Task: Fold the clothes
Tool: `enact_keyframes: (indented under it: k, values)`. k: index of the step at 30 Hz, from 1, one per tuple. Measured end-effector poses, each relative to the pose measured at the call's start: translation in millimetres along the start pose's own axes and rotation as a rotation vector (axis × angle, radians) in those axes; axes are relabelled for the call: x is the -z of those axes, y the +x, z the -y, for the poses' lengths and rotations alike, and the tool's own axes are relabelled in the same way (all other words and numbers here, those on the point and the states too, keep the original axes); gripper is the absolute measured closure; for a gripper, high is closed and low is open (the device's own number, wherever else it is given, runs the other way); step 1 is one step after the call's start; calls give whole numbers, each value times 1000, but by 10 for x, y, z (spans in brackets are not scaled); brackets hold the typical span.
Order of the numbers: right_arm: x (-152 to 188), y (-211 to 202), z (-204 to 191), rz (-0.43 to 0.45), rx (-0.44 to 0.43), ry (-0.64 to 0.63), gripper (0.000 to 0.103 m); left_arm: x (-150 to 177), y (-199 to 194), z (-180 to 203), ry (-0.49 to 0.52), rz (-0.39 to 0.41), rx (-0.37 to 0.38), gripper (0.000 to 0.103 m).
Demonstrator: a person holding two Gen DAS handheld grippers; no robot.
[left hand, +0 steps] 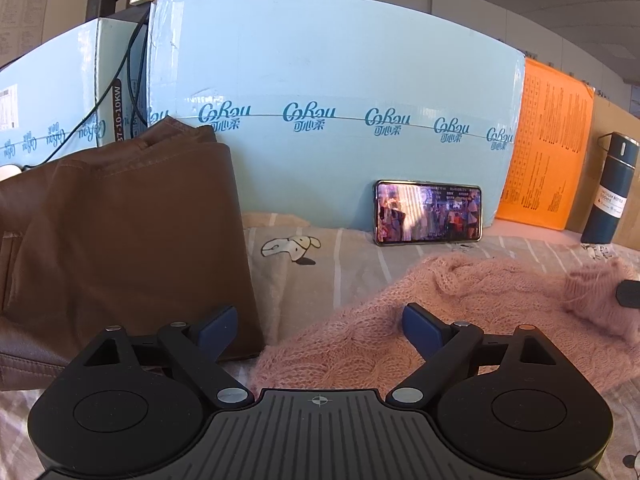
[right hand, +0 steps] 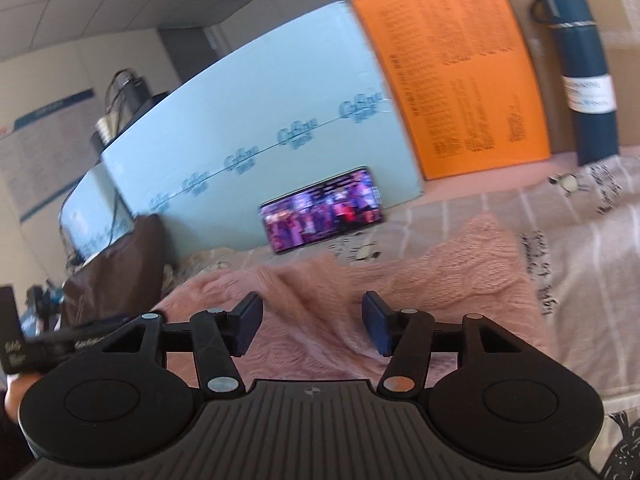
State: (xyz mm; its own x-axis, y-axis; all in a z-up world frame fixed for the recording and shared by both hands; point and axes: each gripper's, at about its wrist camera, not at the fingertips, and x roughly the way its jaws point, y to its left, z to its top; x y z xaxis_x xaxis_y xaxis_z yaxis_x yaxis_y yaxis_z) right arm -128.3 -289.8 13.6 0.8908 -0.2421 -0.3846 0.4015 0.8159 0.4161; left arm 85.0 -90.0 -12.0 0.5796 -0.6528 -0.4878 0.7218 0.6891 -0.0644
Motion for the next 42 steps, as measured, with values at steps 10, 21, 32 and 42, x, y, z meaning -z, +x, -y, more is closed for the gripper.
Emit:
enact_keyframes:
  k: [10, 21, 32, 42]
  values:
    - [-205, -443, 344, 154, 112, 86, 16, 3, -23, -15, -11, -2, 12, 11]
    - [81, -199, 939, -23, 176, 407, 31, -1, -39, -24, -18, -6, 20, 11]
    - [-240, -354, -147, 217, 123, 30, 78, -42, -148, -103, -60, 23, 61, 11]
    - [-222, -23, -1037, 203, 62, -192, 78, -73, -299, -289, -137, 70, 108, 11]
